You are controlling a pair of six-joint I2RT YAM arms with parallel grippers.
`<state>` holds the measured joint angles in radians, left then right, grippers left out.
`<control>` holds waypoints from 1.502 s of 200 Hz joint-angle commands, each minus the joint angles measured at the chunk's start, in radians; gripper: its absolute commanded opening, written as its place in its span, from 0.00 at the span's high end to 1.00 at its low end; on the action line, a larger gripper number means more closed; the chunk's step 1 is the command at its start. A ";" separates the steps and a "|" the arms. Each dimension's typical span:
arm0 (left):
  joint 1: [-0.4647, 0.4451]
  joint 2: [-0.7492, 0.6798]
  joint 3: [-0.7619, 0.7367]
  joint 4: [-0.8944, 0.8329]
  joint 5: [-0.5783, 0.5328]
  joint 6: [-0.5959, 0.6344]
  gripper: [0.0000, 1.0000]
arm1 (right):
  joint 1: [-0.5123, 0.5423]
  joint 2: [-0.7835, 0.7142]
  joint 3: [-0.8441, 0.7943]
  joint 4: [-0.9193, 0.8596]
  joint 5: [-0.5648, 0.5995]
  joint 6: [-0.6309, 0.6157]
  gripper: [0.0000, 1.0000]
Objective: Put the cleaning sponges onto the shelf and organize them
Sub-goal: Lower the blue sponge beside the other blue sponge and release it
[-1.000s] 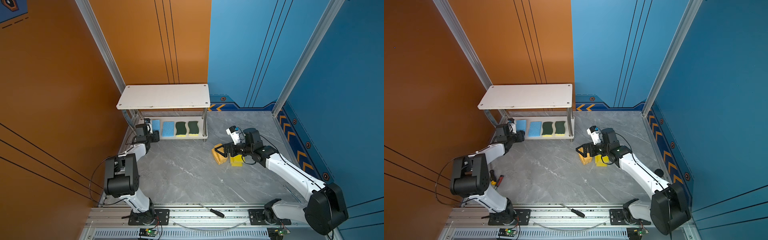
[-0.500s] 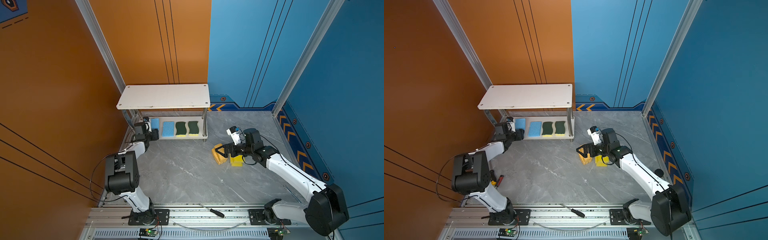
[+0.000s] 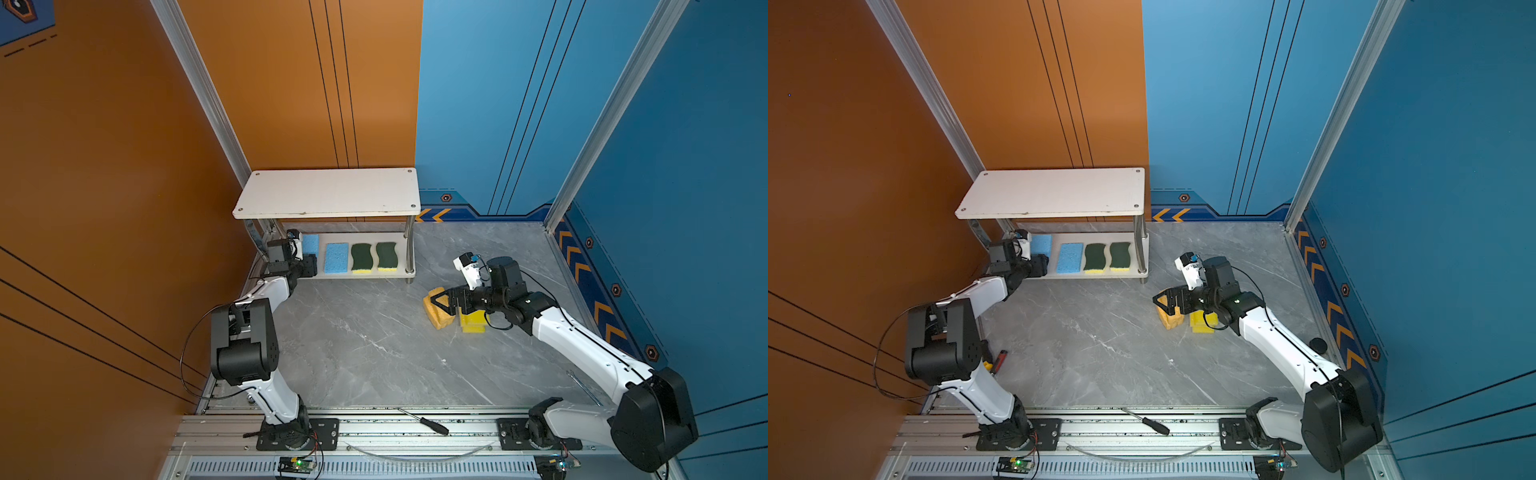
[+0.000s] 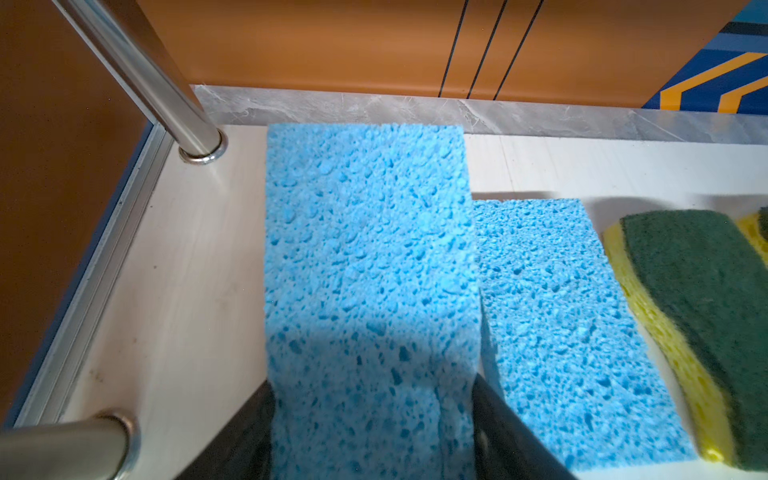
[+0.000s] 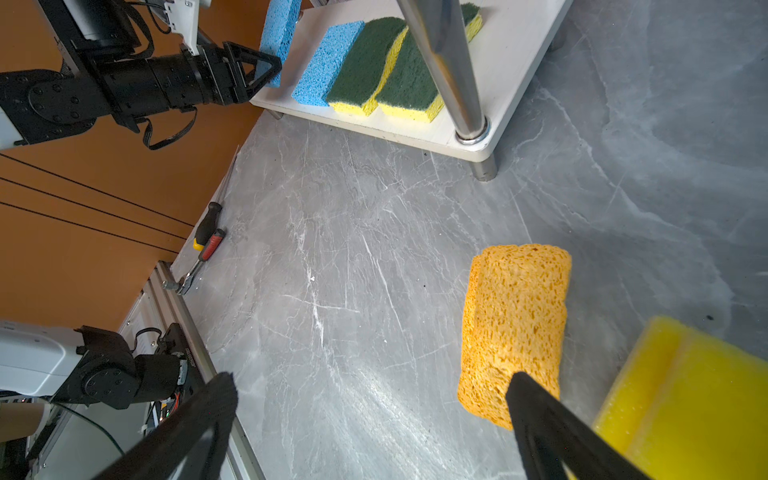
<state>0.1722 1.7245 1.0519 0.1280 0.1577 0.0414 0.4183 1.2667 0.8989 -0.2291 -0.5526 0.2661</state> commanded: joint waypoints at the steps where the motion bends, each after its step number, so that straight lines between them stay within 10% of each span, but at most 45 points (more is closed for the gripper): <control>1: 0.001 0.014 0.029 -0.055 -0.029 0.038 0.31 | -0.005 -0.020 0.000 -0.026 0.014 -0.005 0.00; 300: -0.030 0.116 0.178 -0.268 -0.114 0.109 0.28 | -0.007 -0.010 0.013 -0.033 0.013 -0.008 0.00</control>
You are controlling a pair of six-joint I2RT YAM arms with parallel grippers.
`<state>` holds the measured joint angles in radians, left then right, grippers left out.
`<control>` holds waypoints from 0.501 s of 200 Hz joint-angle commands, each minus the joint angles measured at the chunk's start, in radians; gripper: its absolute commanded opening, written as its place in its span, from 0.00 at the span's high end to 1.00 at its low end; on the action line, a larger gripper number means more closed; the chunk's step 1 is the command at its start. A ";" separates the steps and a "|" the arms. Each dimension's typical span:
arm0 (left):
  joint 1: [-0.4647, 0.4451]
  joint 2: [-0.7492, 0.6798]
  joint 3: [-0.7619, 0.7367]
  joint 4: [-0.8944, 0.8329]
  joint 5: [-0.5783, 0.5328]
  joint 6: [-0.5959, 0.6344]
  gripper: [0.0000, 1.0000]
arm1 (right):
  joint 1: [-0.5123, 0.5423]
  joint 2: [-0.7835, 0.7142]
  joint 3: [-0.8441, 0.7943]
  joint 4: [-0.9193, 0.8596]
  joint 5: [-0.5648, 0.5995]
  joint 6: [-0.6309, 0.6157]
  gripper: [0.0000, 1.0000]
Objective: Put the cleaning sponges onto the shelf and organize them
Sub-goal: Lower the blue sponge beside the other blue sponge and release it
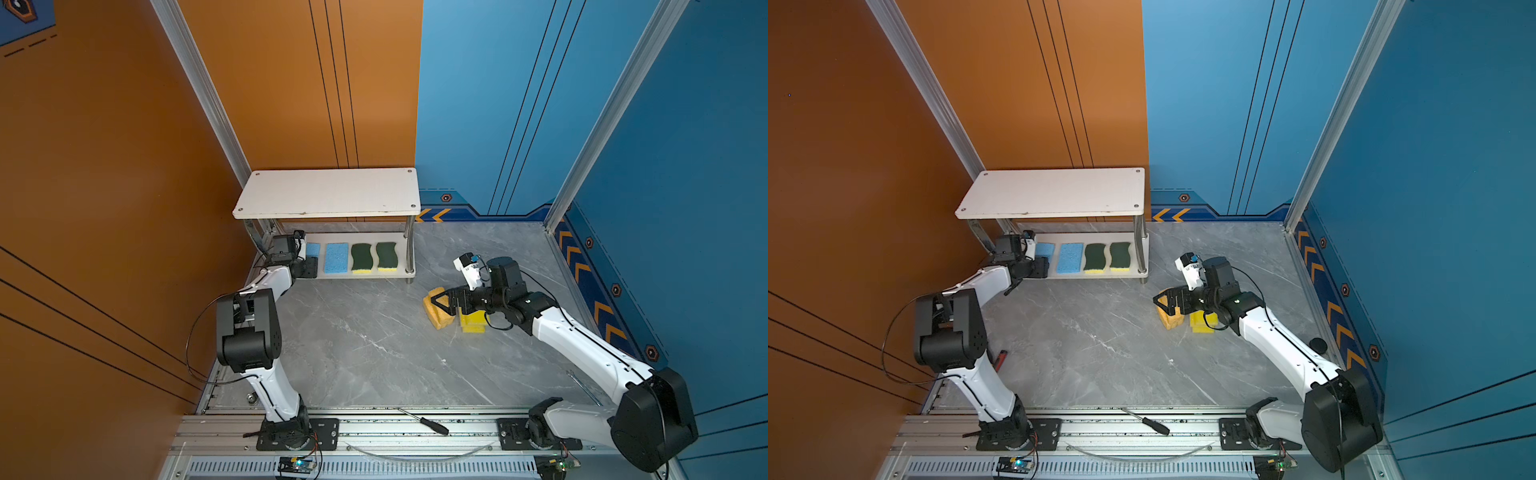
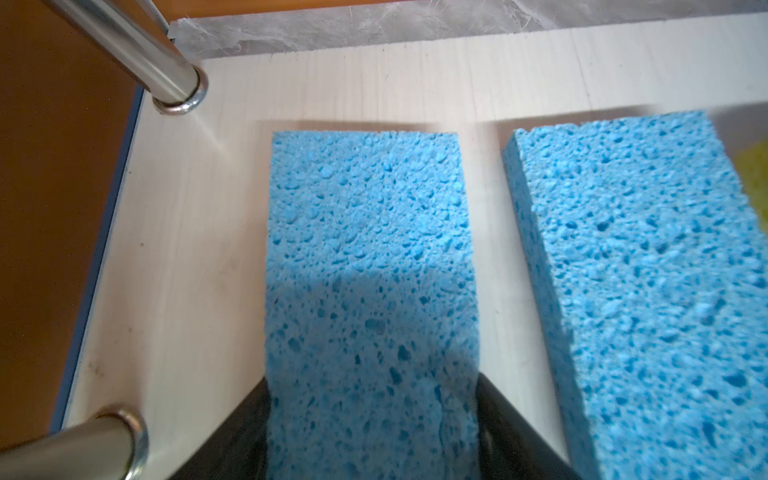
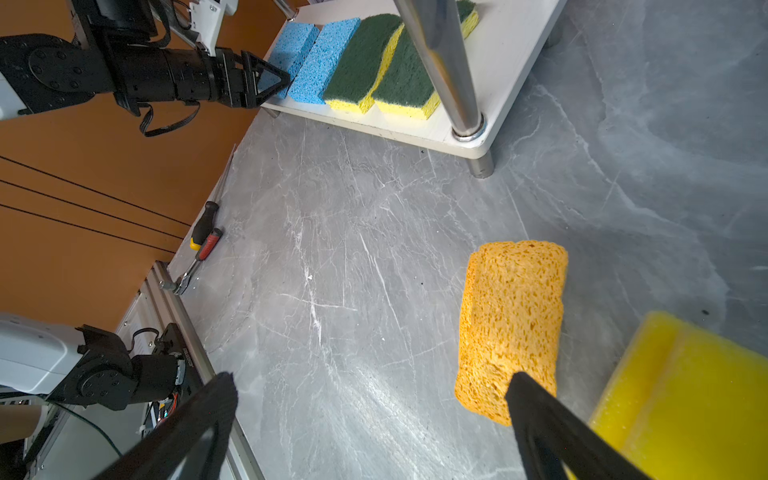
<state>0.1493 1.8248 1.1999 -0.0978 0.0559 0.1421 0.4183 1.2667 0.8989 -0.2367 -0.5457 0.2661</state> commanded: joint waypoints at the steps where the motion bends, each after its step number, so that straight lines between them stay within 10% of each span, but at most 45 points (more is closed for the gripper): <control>1: -0.007 0.015 0.030 -0.042 -0.012 0.008 0.28 | -0.007 -0.010 0.015 -0.024 0.006 -0.008 0.00; 100: -0.008 -0.002 0.017 -0.046 -0.047 0.010 0.15 | -0.009 -0.003 0.023 -0.031 -0.003 -0.011 0.00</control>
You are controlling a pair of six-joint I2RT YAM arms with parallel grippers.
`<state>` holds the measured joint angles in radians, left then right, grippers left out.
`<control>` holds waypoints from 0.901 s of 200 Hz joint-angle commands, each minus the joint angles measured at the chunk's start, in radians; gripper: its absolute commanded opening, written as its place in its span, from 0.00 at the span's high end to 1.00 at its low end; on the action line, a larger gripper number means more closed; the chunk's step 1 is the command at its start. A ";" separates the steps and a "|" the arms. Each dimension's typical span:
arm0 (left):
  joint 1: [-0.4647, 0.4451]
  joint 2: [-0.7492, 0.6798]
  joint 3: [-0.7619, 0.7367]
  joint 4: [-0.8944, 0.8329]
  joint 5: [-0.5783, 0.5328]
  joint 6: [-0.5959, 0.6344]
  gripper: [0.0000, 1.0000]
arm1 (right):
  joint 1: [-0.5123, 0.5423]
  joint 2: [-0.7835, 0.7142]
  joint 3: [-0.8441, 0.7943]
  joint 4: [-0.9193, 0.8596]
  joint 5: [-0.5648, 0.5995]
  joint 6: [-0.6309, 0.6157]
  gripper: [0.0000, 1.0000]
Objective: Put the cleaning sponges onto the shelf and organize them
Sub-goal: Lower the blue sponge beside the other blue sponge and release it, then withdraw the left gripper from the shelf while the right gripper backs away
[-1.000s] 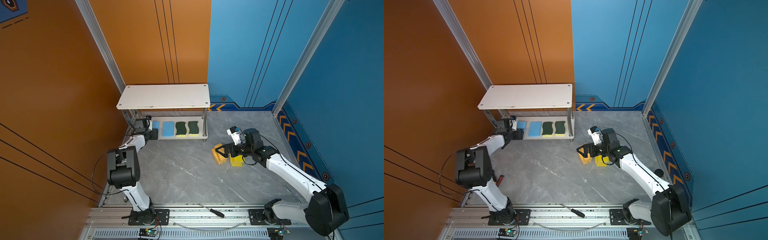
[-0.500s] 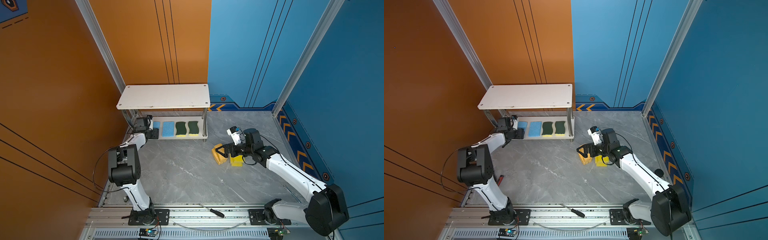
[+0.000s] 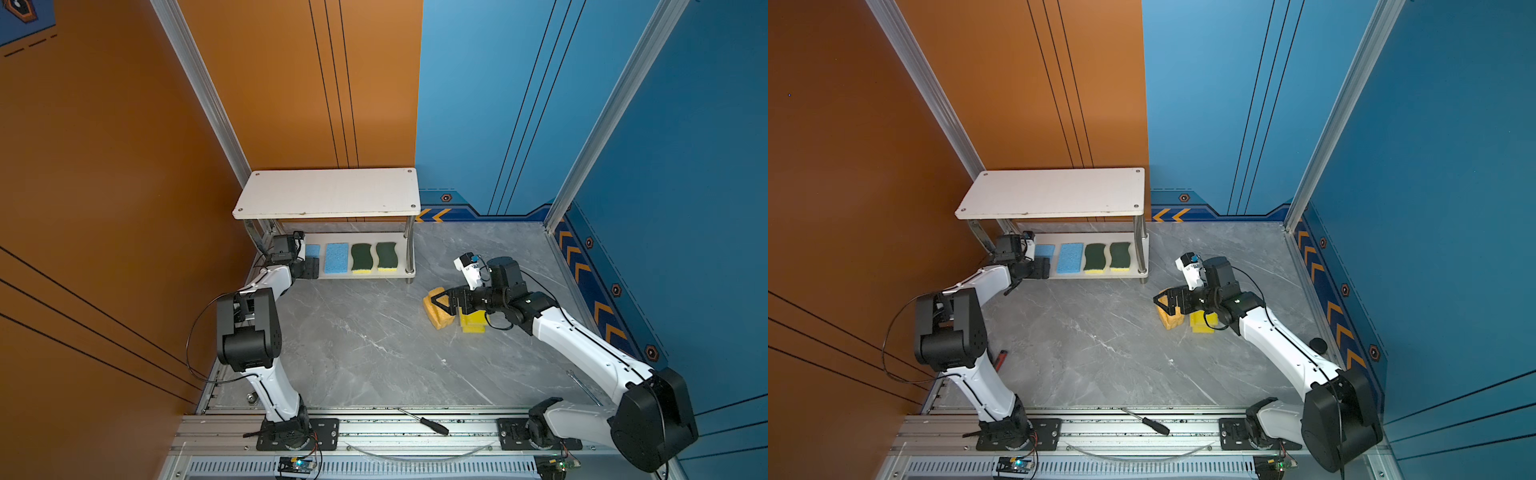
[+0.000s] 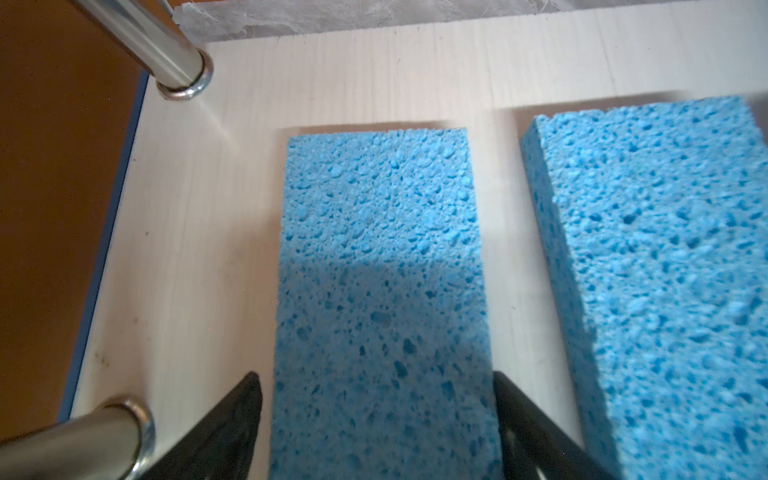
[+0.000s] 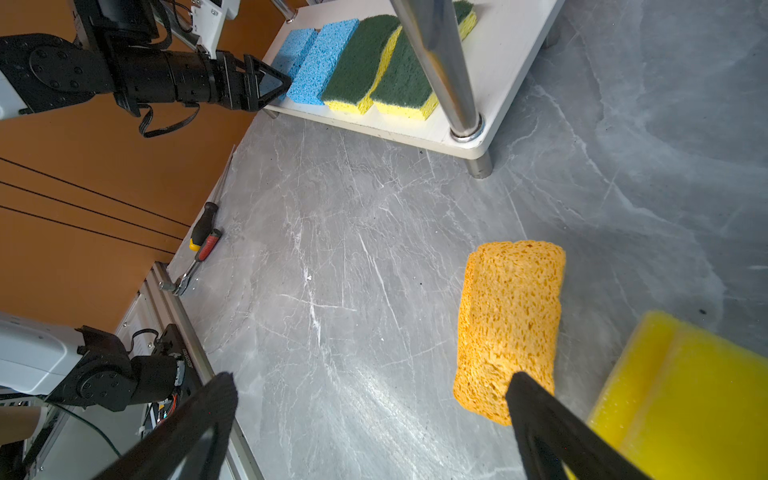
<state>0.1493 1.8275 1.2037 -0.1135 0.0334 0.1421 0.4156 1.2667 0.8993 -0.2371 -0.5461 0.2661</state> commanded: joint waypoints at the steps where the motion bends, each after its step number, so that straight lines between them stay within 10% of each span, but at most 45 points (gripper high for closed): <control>1: -0.008 -0.005 0.013 -0.031 -0.024 0.011 0.12 | -0.006 -0.003 0.022 -0.030 -0.003 -0.011 0.00; 180: -0.117 -0.272 -0.069 -0.115 -0.079 -0.087 0.02 | -0.005 -0.038 -0.015 -0.022 -0.014 0.002 0.00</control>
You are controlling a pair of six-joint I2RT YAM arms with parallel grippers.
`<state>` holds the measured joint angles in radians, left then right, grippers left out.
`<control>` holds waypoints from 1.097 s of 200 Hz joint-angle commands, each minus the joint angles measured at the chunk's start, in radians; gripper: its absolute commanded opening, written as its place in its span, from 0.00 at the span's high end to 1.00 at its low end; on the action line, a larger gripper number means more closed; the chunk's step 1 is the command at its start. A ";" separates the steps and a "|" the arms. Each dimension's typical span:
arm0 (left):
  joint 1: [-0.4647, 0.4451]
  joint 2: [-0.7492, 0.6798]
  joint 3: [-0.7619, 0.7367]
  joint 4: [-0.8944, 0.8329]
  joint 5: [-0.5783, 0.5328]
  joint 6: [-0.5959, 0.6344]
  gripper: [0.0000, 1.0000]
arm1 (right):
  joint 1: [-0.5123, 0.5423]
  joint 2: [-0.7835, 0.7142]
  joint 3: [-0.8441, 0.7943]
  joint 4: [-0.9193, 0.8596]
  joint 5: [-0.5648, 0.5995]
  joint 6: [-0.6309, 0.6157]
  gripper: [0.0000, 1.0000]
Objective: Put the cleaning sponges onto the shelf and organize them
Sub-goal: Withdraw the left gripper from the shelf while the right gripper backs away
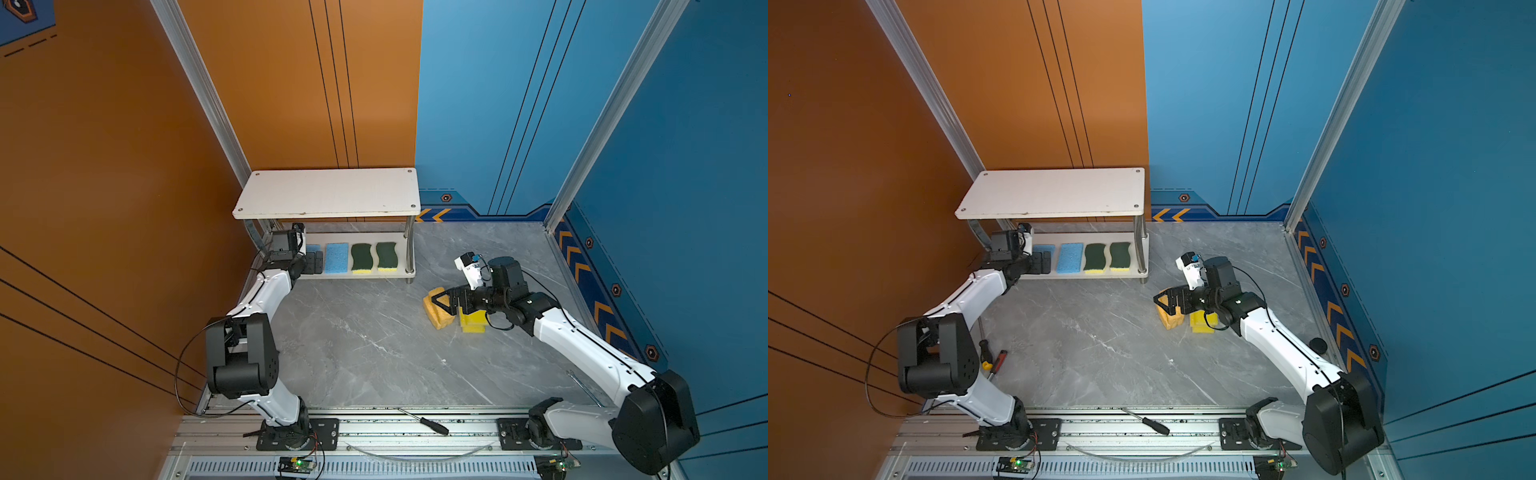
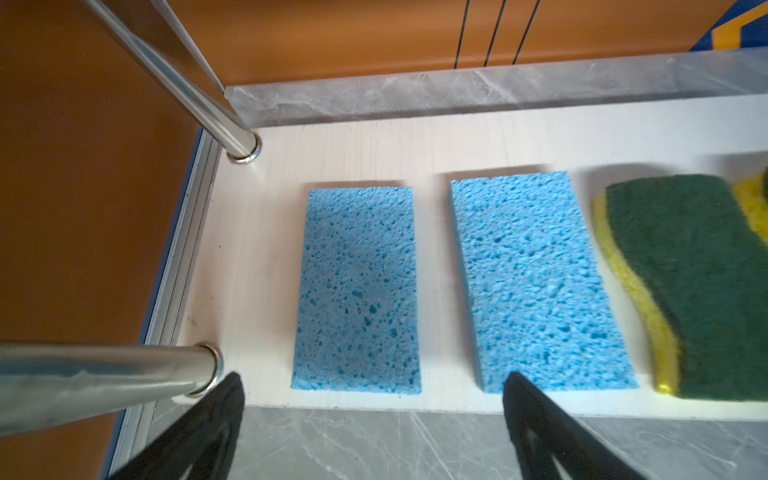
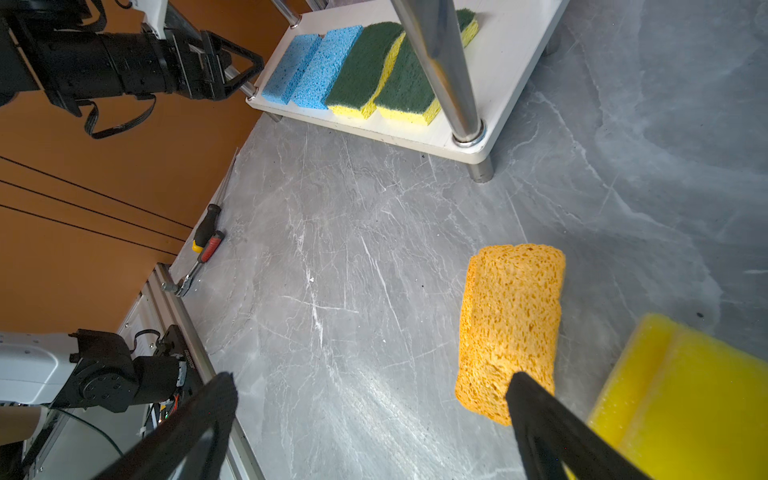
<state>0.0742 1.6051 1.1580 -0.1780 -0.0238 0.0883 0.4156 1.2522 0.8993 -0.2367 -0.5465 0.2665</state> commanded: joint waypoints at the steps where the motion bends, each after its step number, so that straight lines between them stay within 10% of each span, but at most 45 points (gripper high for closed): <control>1: -0.044 -0.051 -0.024 -0.051 -0.023 -0.033 0.02 | -0.005 -0.023 -0.015 -0.022 -0.014 0.001 0.00; 86: -0.176 -0.161 -0.054 -0.094 -0.007 -0.098 0.02 | 0.012 0.041 -0.033 -0.030 -0.011 -0.008 0.00; 219: -0.364 -0.366 -0.284 -0.057 0.055 -0.279 0.02 | -0.219 -0.052 -0.002 -0.347 0.563 0.098 0.00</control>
<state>-0.2588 1.2720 0.9020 -0.2516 0.0120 -0.1455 0.2329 1.2442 0.8776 -0.4686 -0.0978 0.3290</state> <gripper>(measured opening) 0.977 0.999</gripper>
